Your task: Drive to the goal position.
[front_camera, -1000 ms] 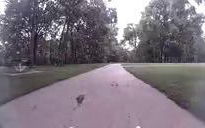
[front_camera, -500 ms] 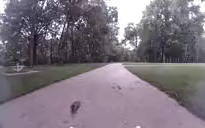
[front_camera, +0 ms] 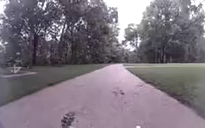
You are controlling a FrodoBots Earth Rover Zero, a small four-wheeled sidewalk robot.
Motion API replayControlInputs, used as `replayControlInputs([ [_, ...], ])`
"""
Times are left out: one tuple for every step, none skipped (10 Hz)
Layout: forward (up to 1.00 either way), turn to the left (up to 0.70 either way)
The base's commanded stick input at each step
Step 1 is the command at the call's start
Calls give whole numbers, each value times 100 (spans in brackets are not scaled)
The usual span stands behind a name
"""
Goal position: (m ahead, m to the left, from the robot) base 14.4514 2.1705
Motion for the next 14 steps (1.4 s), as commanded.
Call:
replayControlInputs([
  [70,0],
  [70,0],
  [70,0],
  [70,0],
  [70,0],
  [70,0],
  [70,0],
  [70,0],
  [70,0],
  [70,0],
  [70,0],
  [70,0],
  [70,0],
  [70,0],
])
